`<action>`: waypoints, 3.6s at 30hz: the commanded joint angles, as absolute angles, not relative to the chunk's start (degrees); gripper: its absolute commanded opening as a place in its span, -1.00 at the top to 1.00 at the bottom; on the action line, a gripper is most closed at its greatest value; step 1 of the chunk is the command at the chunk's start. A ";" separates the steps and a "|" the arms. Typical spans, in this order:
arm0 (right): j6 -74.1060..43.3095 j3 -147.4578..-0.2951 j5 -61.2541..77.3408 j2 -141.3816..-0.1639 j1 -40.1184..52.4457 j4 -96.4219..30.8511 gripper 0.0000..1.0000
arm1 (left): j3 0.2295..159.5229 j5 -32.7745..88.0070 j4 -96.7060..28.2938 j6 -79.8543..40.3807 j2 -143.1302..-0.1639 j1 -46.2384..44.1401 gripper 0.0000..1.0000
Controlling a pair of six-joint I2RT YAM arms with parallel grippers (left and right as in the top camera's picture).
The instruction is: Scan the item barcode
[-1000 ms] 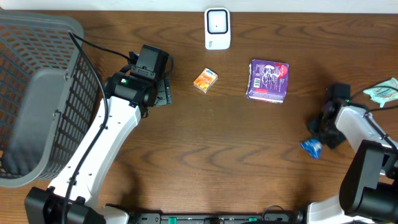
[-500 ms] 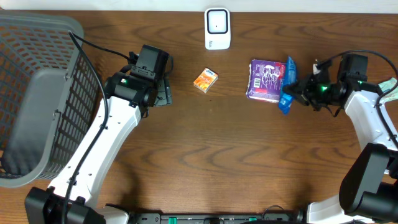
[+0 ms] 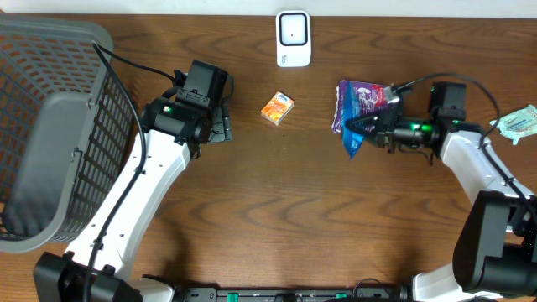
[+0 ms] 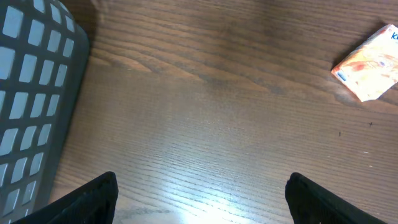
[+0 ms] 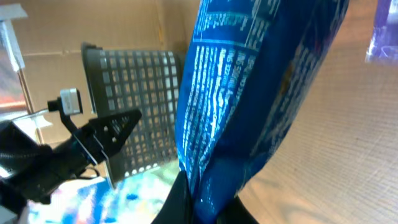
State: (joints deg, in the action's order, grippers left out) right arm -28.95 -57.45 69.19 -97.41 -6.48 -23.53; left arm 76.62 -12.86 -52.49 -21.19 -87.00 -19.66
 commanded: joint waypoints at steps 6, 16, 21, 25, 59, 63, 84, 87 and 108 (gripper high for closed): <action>-35.11 -49.84 58.94 -97.56 -10.39 -17.04 0.85 | 77.03 -14.00 -52.66 -21.71 -87.33 -19.57 -0.72; -26.04 -48.03 55.55 -97.60 -20.86 -18.57 -0.23 | 77.03 -14.00 -52.66 -21.71 -87.33 -19.57 -0.72; -25.15 -50.28 54.72 -97.32 -22.46 -21.21 -0.04 | 77.03 -14.00 -52.66 -21.71 -87.33 -19.57 -0.72; -19.09 -55.44 49.84 -95.74 -20.05 -29.54 -0.13 | 77.03 -13.98 -52.69 -21.71 -87.33 -19.57 -0.72; 8.69 -63.00 34.15 -112.86 5.23 -34.13 -0.47 | 77.03 -14.00 -52.66 -21.71 -87.33 -19.57 -0.72; 8.60 -63.00 34.68 -113.10 5.23 -35.94 -0.34 | 77.03 -13.98 -52.66 -21.71 -87.33 -19.57 -0.72; 6.90 -62.89 28.56 -114.76 7.73 -46.22 -0.18 | 77.03 -14.00 -52.66 -21.71 -87.33 -19.57 -0.72; 5.74 -62.89 28.60 -116.18 9.08 -46.09 0.02 | 77.03 -14.00 -52.66 -21.71 -87.33 -19.57 -0.72; -13.96 -75.18 1.41 -106.94 11.49 -50.81 0.97 | 77.03 -13.98 -52.66 -21.71 -87.33 -19.57 -0.72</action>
